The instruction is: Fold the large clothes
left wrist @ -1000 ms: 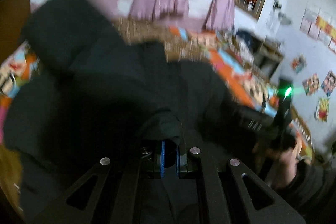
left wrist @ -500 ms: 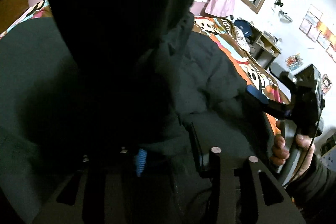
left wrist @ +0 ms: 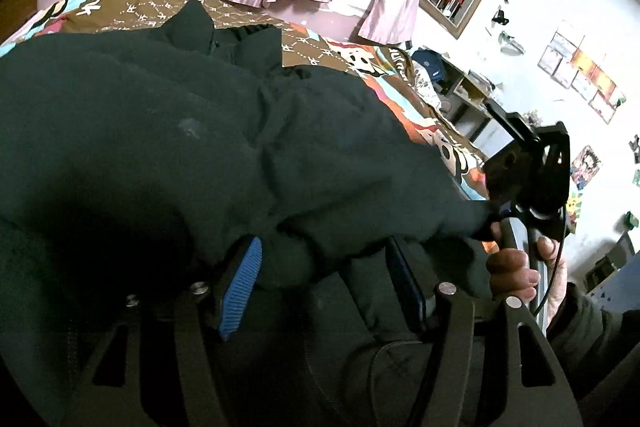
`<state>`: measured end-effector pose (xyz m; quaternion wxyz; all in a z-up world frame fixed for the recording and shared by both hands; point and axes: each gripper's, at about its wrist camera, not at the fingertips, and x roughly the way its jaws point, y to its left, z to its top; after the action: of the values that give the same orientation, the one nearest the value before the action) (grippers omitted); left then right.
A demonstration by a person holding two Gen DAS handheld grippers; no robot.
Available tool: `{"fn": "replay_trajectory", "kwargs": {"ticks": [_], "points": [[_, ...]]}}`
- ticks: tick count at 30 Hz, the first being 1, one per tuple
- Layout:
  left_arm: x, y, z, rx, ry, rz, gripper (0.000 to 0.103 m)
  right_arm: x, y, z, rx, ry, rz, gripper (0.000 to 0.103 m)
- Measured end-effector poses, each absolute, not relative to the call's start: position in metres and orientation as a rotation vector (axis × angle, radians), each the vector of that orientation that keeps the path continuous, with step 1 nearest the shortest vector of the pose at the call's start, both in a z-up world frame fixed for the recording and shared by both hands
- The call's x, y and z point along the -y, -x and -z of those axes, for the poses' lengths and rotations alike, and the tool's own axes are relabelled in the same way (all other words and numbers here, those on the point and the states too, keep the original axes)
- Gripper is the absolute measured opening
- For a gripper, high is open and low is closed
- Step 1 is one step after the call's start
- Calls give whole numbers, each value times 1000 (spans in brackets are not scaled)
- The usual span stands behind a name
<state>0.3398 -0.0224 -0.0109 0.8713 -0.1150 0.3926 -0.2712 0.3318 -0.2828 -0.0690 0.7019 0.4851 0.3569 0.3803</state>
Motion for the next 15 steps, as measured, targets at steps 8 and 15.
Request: {"fn": "replay_trajectory", "kwargs": {"ticks": [8, 15], "points": [[-19, -311, 22, -804, 276, 551, 58, 255, -333, 66, -946, -767, -638, 55], [-47, -273, 8, -713, 314, 467, 62, 265, -326, 62, -912, -761, -563, 7]]}}
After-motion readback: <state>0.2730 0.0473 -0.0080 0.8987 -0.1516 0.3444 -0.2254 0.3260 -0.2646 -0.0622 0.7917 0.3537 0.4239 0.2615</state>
